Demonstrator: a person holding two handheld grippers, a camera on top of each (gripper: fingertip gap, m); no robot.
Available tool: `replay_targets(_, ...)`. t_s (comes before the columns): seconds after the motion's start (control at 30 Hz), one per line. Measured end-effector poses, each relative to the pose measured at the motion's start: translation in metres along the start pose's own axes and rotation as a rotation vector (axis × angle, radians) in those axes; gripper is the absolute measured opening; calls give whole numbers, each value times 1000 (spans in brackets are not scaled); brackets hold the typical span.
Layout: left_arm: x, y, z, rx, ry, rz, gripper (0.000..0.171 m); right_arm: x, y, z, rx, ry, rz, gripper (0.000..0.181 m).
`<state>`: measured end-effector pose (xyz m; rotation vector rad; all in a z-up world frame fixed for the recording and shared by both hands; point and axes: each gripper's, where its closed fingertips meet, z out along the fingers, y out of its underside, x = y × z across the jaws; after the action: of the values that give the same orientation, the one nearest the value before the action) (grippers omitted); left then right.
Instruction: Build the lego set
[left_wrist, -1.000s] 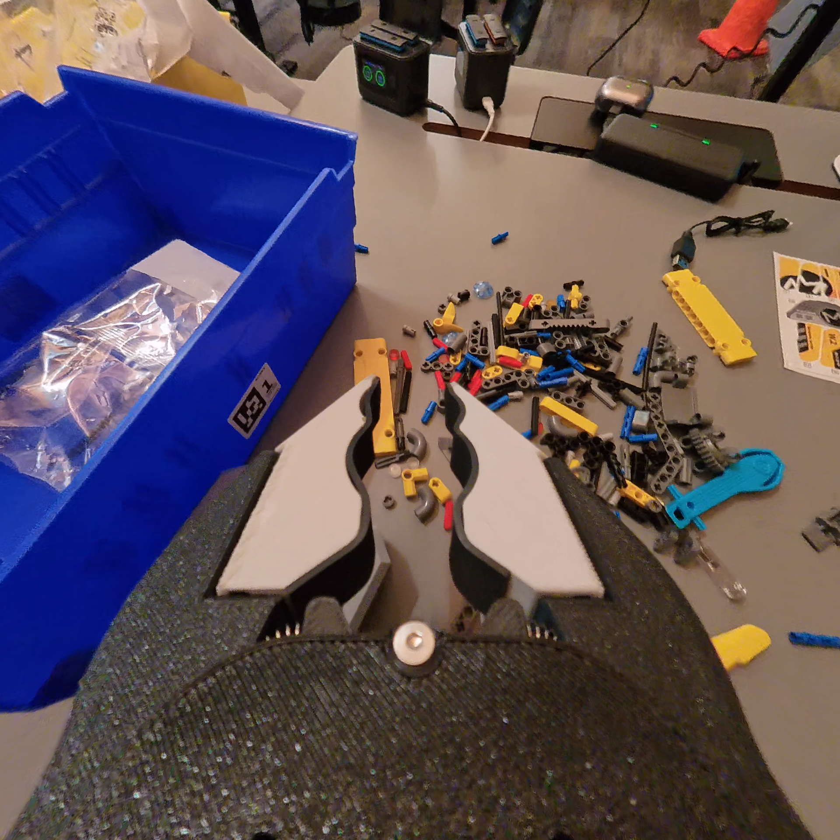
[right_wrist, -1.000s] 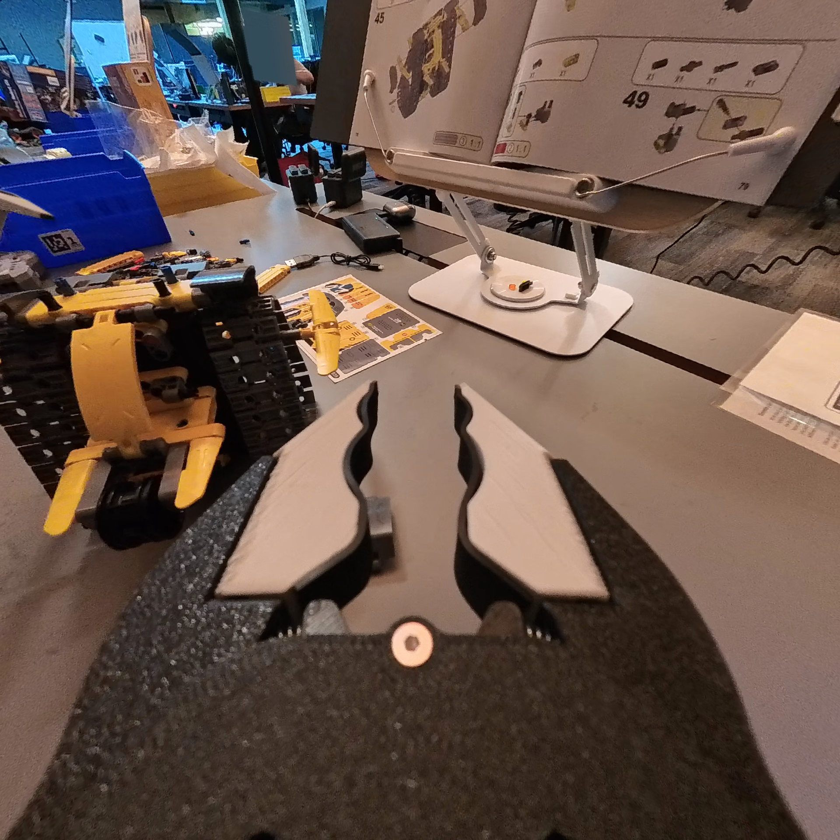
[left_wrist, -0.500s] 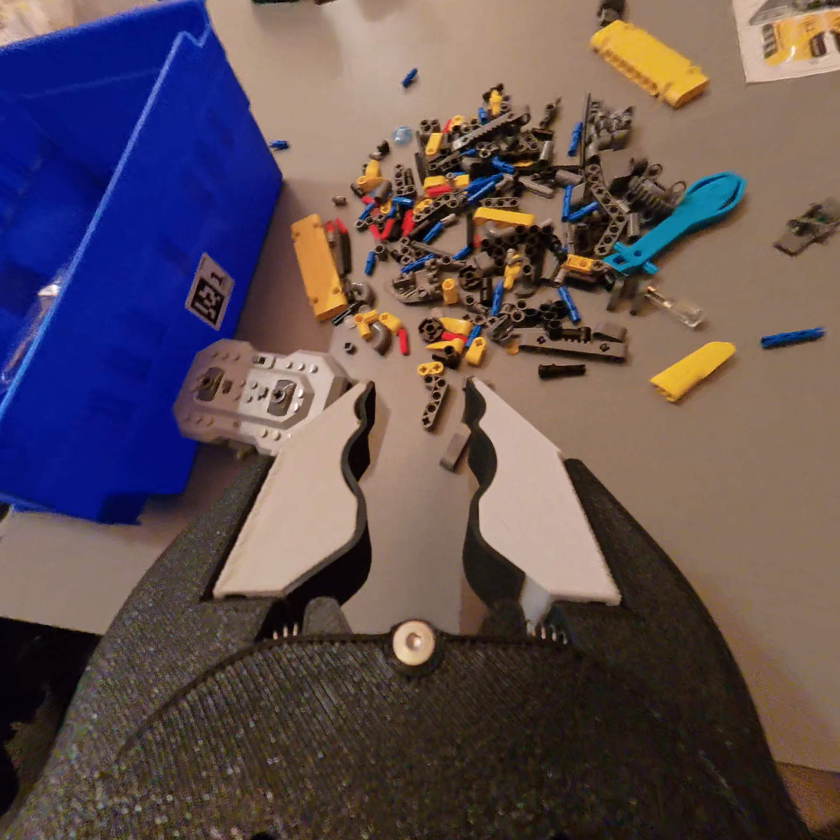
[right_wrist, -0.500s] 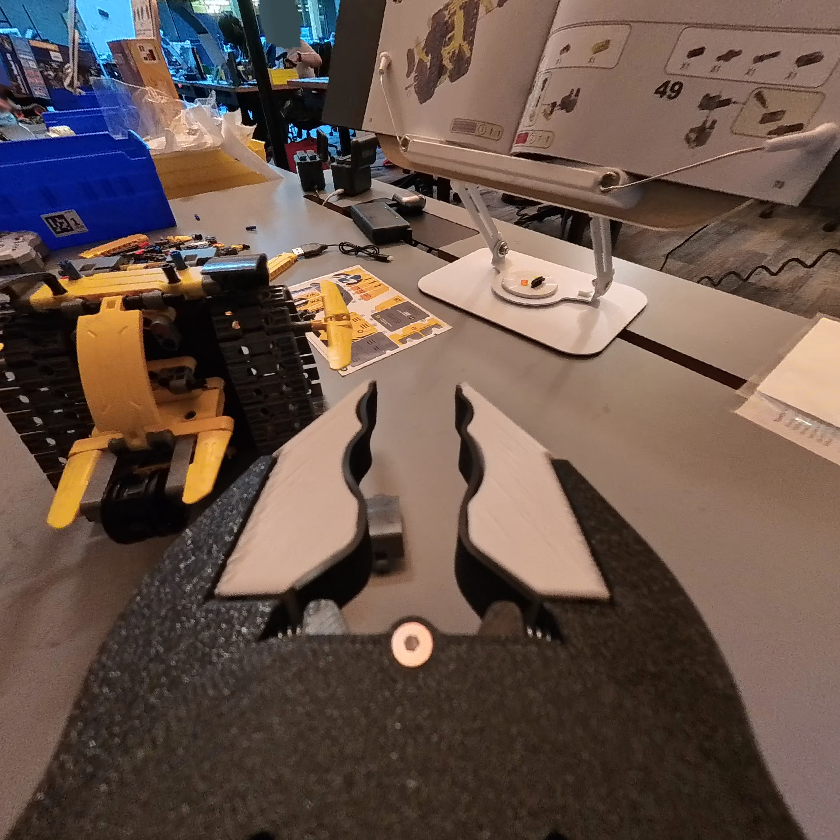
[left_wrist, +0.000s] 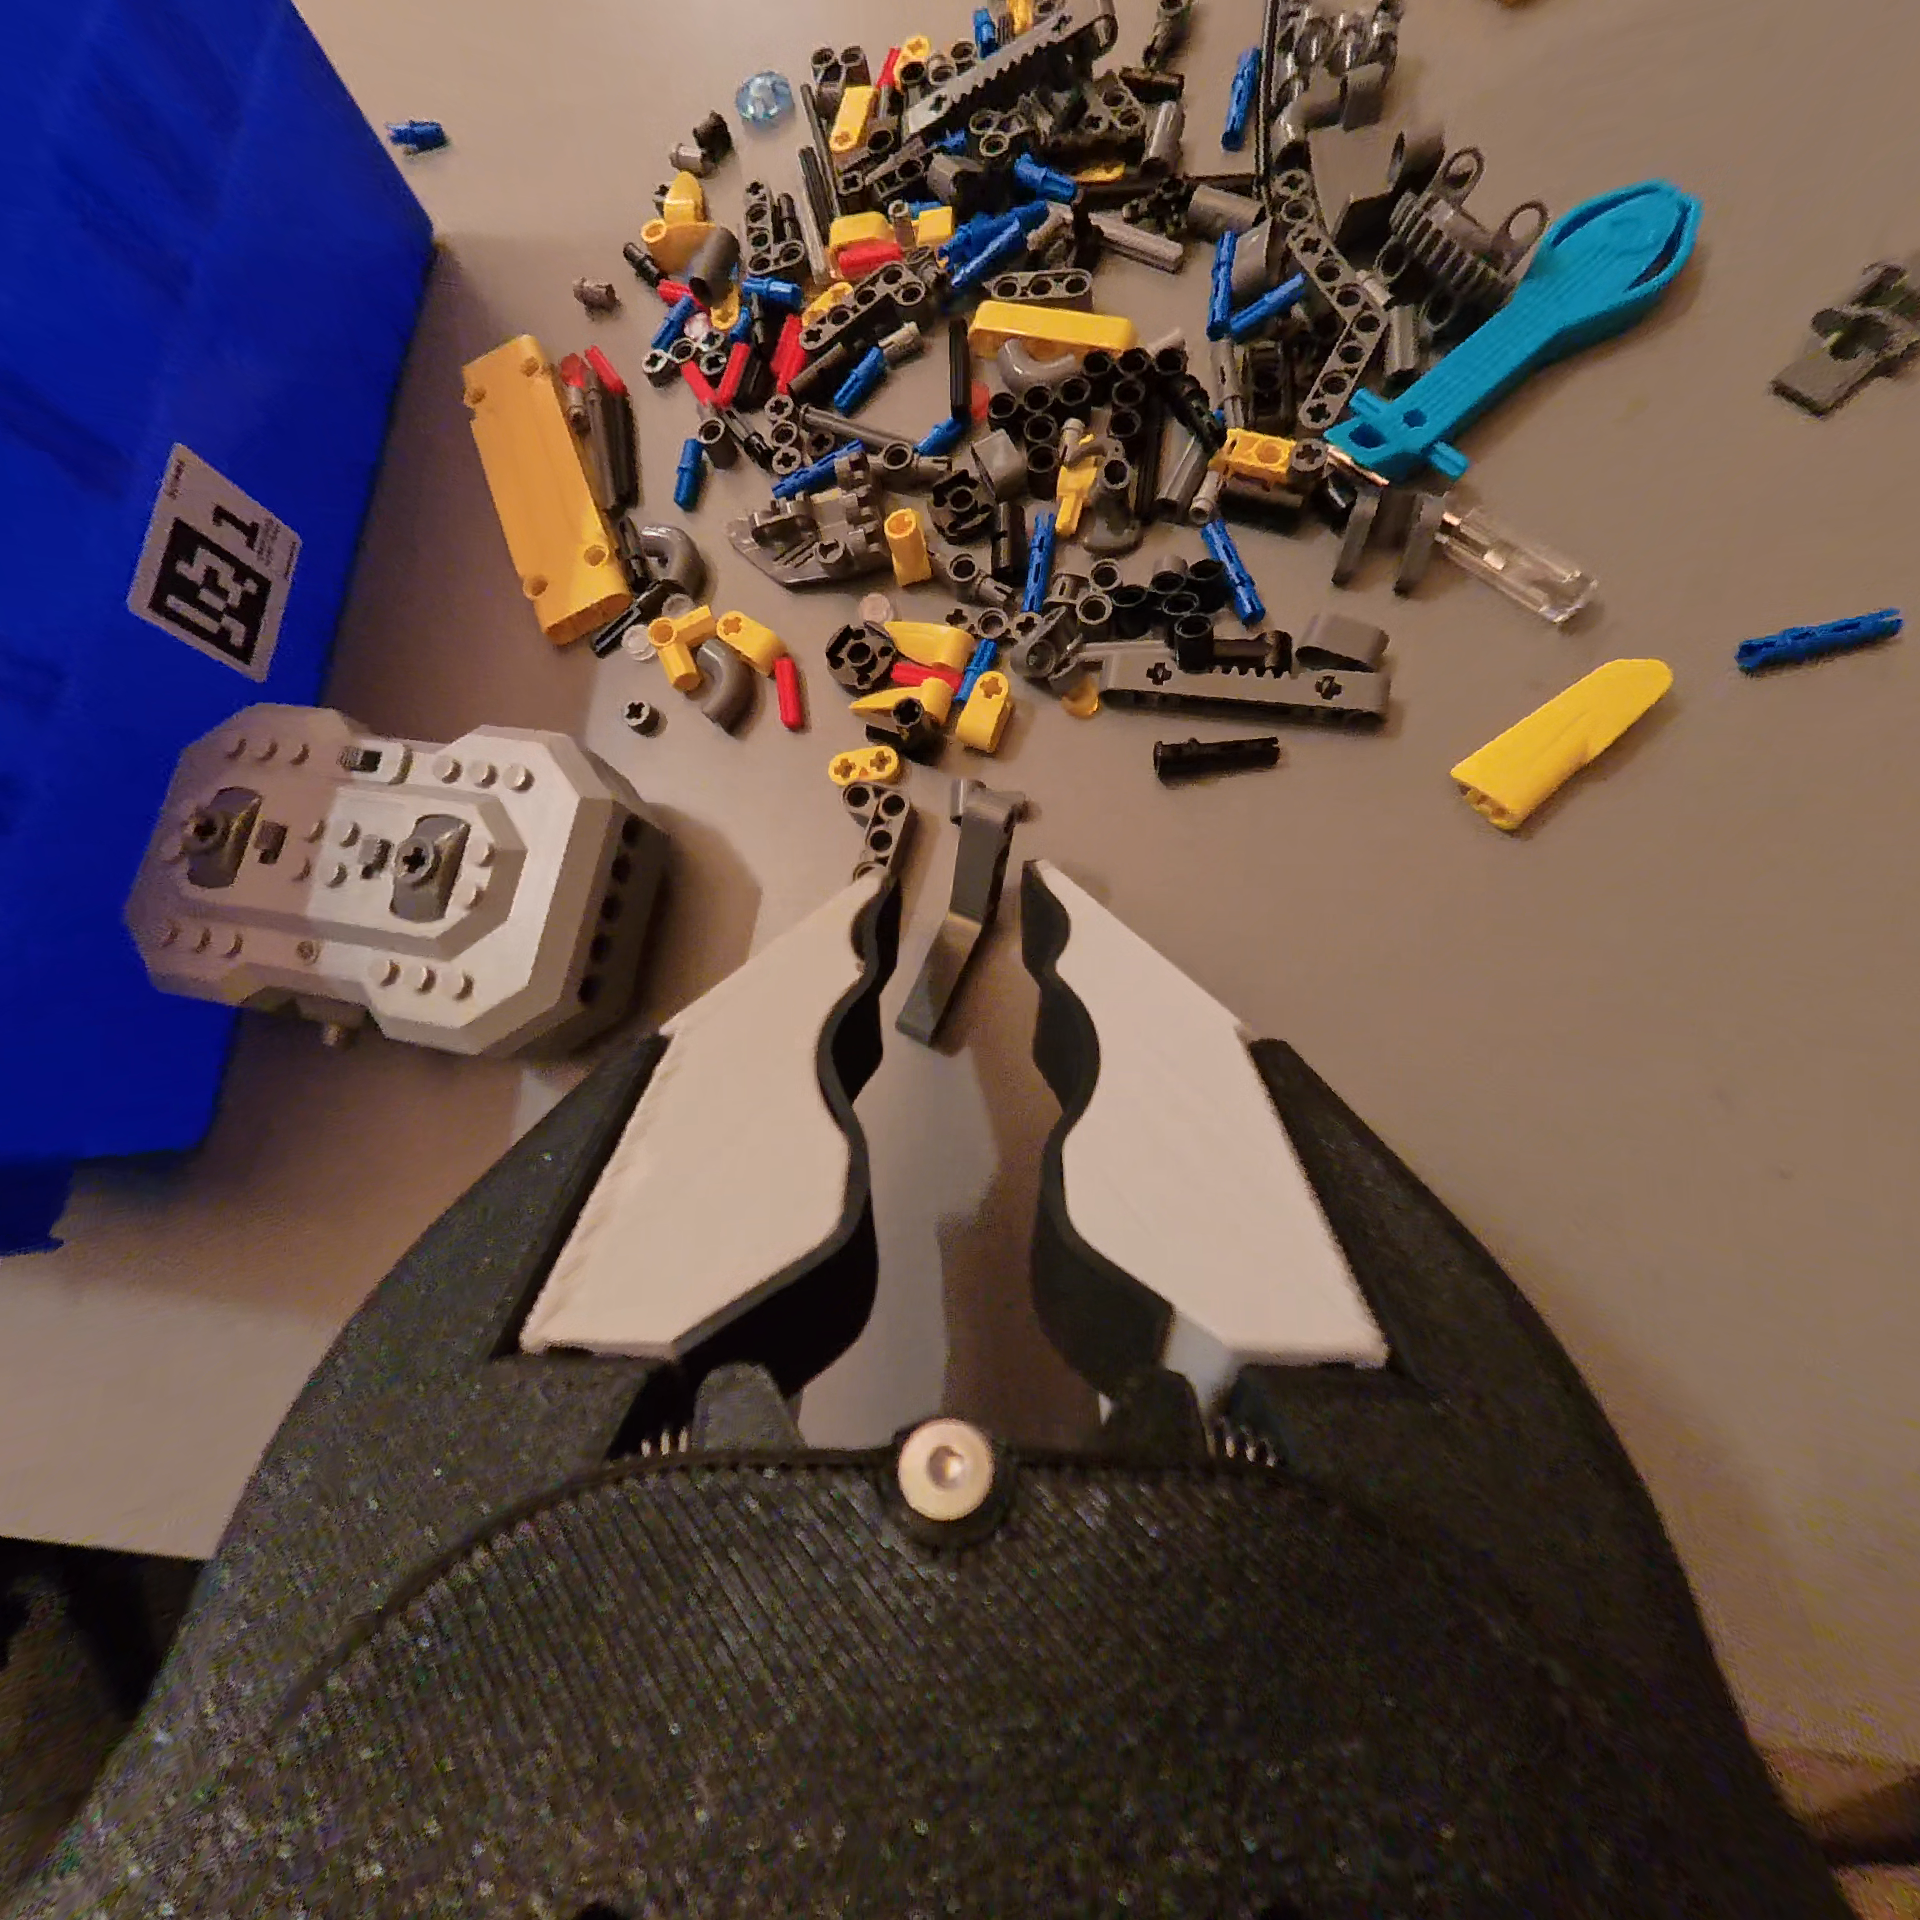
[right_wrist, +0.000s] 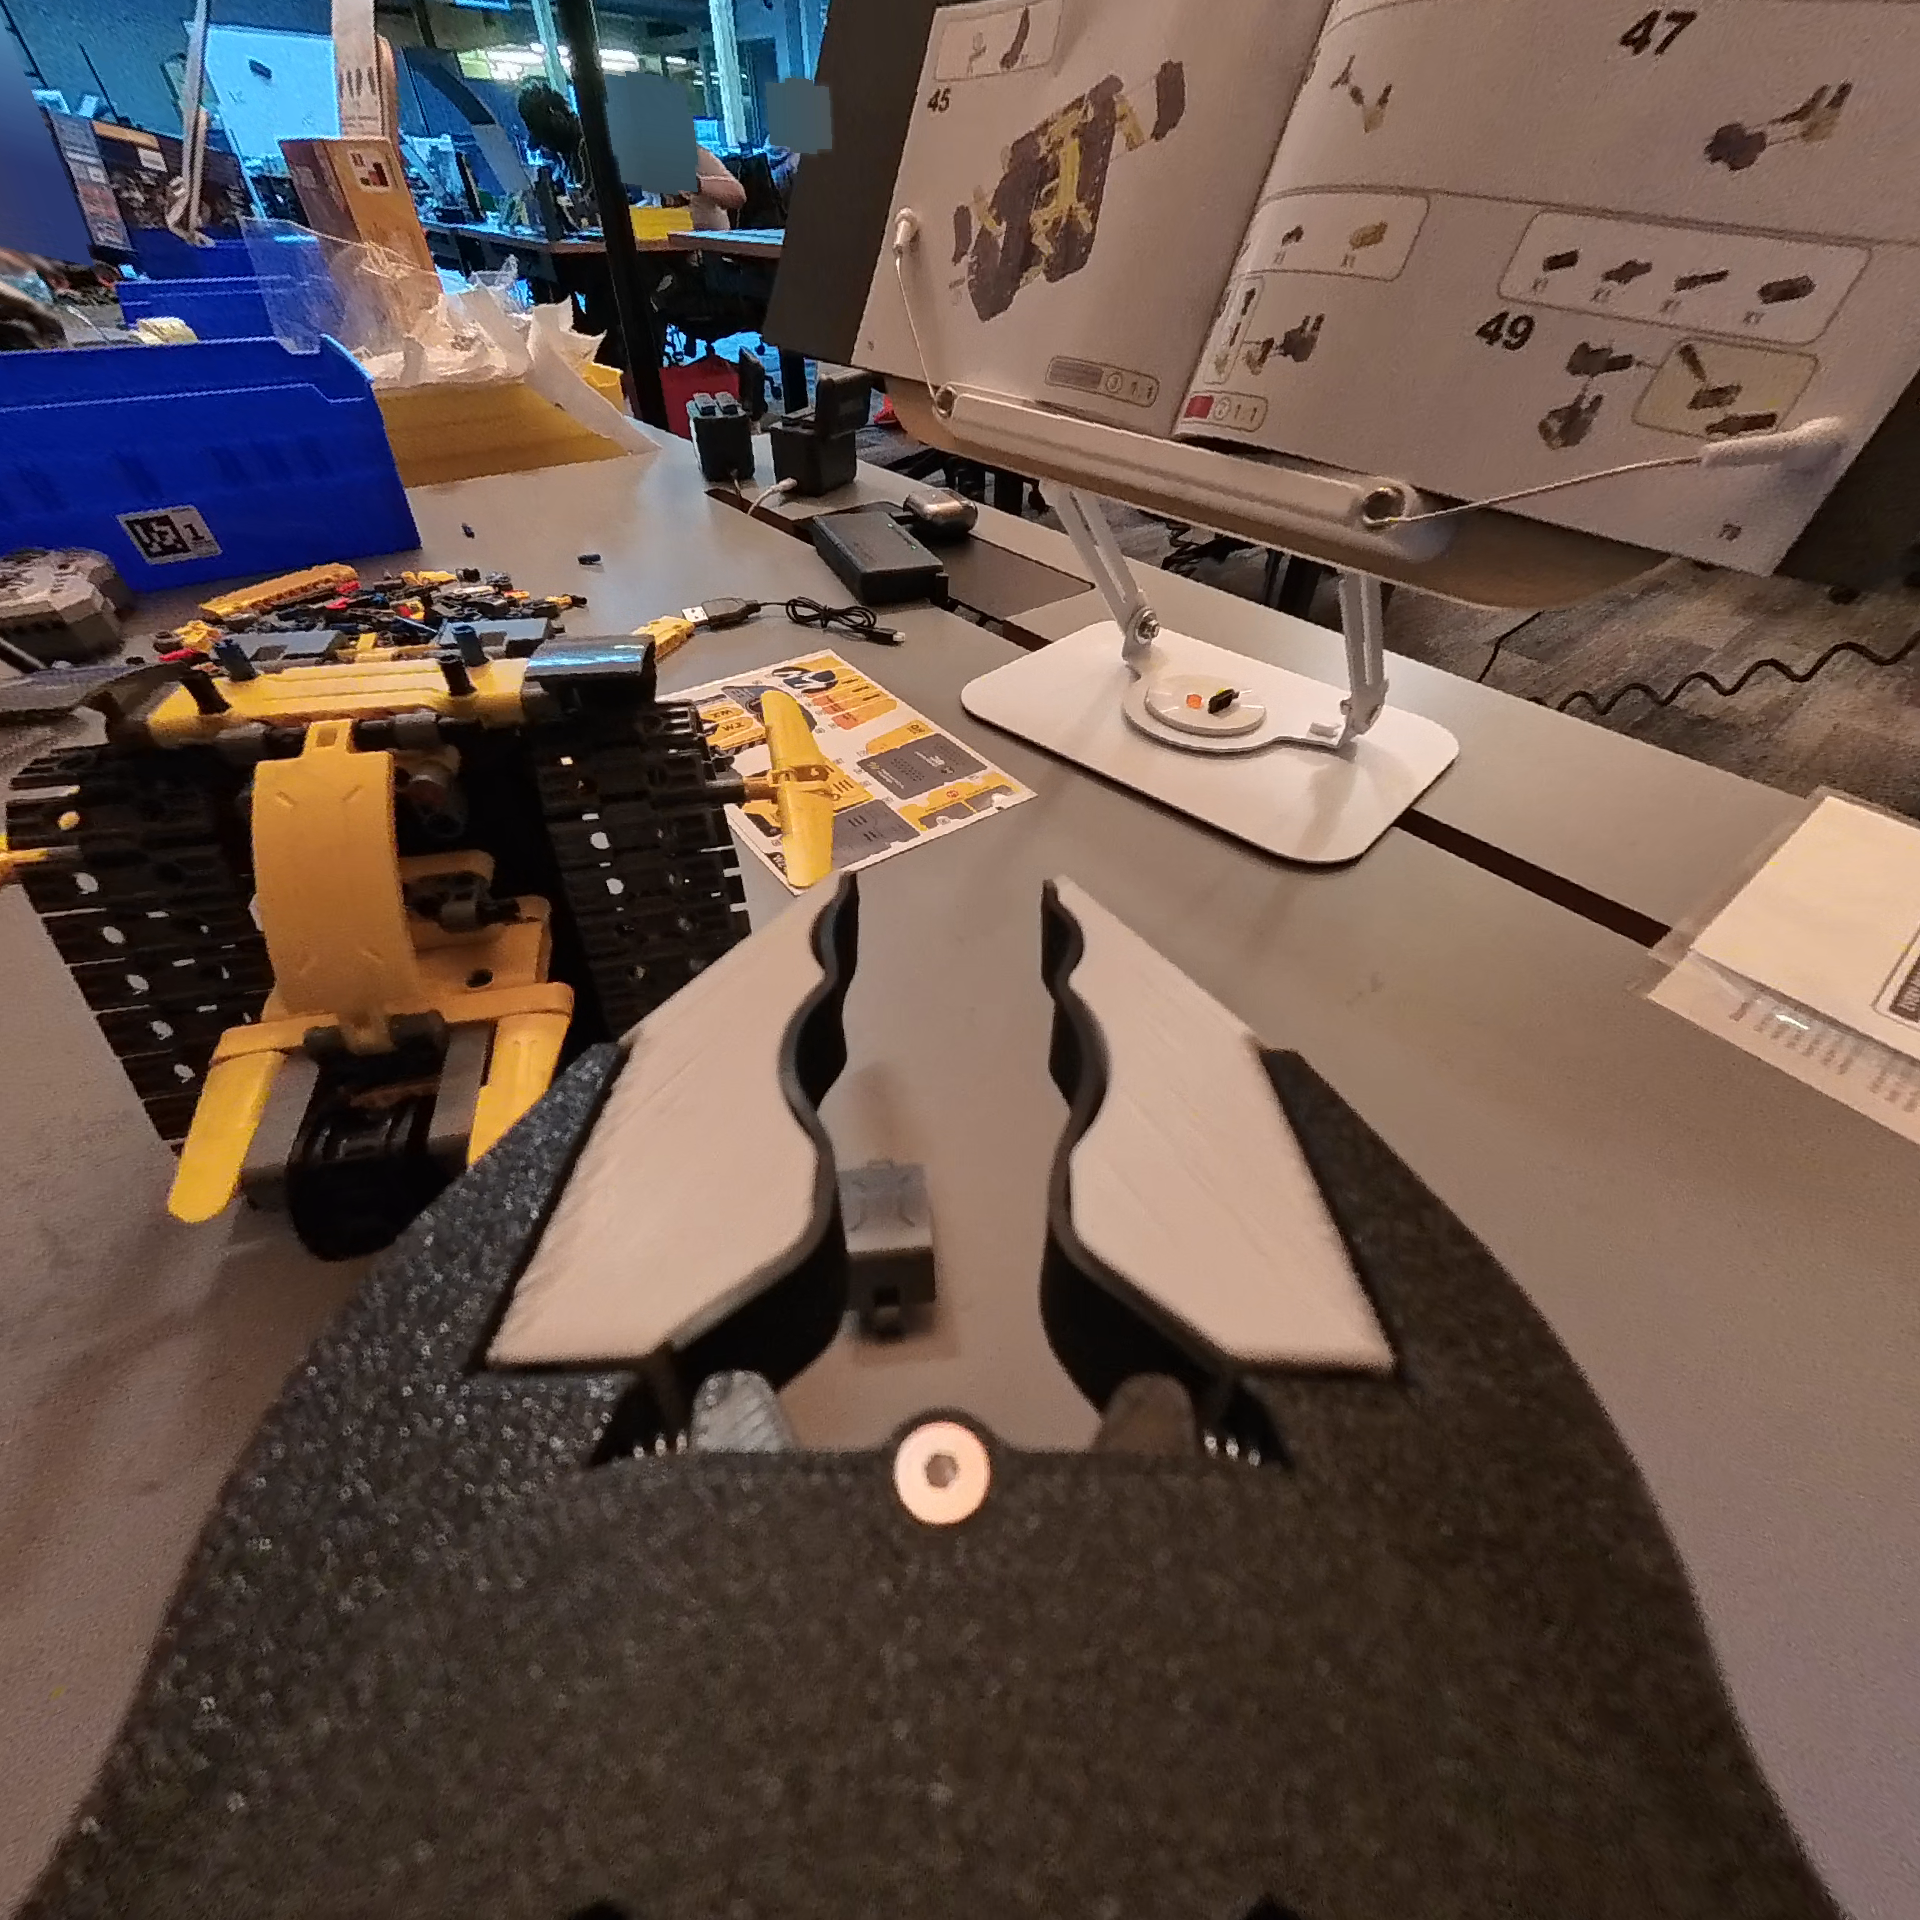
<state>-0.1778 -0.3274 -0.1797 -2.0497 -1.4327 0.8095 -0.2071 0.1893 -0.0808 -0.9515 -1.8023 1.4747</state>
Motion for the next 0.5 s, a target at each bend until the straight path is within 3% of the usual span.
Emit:
replay_targets(0.3,0,-20,22,28,-13,36,7,2,-1,-1,4,8,-4,34)
replay_targets(0.4,3,-39,21,73,-11,39,22,2,0,0,-2,8,-3,34)
replay_targets(0.5,13,-63,19,133,10,50,26,2,1,0,-5,8,-2,34)
